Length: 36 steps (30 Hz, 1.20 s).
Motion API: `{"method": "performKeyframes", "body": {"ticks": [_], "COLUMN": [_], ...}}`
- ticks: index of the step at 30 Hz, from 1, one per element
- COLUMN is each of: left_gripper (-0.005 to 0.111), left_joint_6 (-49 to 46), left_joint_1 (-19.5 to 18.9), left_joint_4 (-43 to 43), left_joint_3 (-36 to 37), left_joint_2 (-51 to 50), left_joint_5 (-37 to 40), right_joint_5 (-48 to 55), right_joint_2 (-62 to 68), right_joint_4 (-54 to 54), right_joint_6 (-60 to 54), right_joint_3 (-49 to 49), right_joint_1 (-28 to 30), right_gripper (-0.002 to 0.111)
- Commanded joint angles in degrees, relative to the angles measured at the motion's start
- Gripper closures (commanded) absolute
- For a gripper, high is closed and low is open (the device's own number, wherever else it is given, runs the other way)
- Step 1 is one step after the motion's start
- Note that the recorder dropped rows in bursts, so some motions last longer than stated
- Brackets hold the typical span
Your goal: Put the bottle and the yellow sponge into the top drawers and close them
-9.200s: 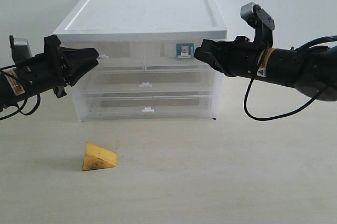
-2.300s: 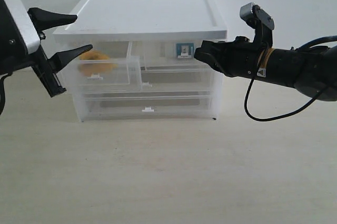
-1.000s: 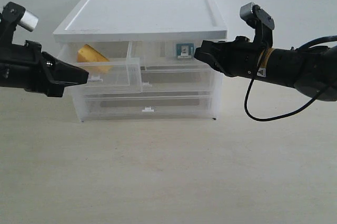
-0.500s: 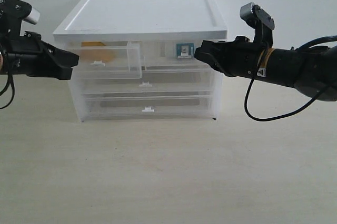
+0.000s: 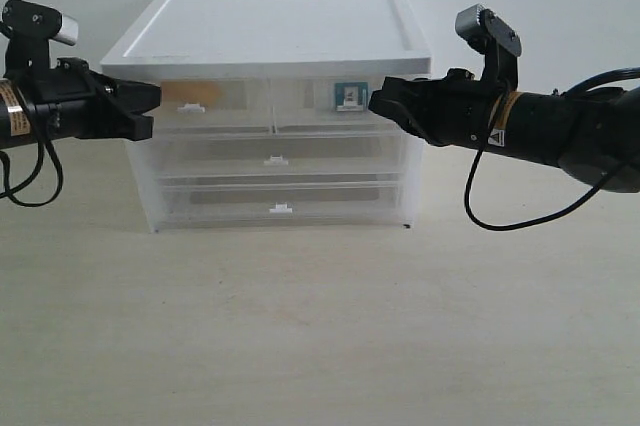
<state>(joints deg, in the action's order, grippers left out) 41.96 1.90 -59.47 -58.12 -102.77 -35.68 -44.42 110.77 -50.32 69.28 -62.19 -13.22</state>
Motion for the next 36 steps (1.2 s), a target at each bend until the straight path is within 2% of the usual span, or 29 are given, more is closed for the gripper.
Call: {"method": "performKeyframes", "body": {"ticks": [1,7,12,15,18,22,24,32,36], "left_gripper": [0.103,0.103,0.103,0.103,0.103,0.103,0.103,0.103,0.103], "left_joint_6": [-4.36,-3.82,-1.09,3.14,9.24,22.07,24.18,13.05,11.93], "left_joint_1": [0.0,0.0,0.86,1.64,2.19,2.19,2.19,2.19,2.19], "left_joint_4": [7.63,9.17,4.73,-1.25,-12.24,-26.85,-31.35,-17.95,-11.3], "left_joint_3": [-0.31,-0.2,-0.2,-0.2,-0.2,-0.93,-1.44,-2.15,-3.92], "left_joint_2": [0.04,0.04,0.04,0.04,0.04,0.04,0.04,-1.62,-5.64], "left_joint_5": [1.25,-1.86,-2.91,-4.05,-3.53,-3.26,-3.37,-0.14,-0.02], "right_joint_5": [0.12,0.12,0.12,0.12,0.12,0.12,0.12,0.12,0.12], "right_joint_2": [-0.1,-0.1,-0.1,-0.1,-0.1,-0.1,-0.1,-0.1,-0.1], "right_joint_4": [0.47,0.47,0.47,0.47,0.47,0.47,0.33,0.21,0.21], "right_joint_6": [-0.56,-0.56,-0.56,-0.85,-0.85,-0.85,-0.73,-0.73,-0.73], "right_joint_3": [-0.28,-0.28,-0.28,-0.28,-0.28,-0.28,-0.28,-0.28,-0.28], "right_joint_1": [-0.01,-0.01,-0.01,-0.01,-0.01,-0.01,-0.01,-0.01,-0.01], "right_gripper": [0.108,0.108,0.108,0.108,0.108,0.108,0.108,0.108,0.108]}}
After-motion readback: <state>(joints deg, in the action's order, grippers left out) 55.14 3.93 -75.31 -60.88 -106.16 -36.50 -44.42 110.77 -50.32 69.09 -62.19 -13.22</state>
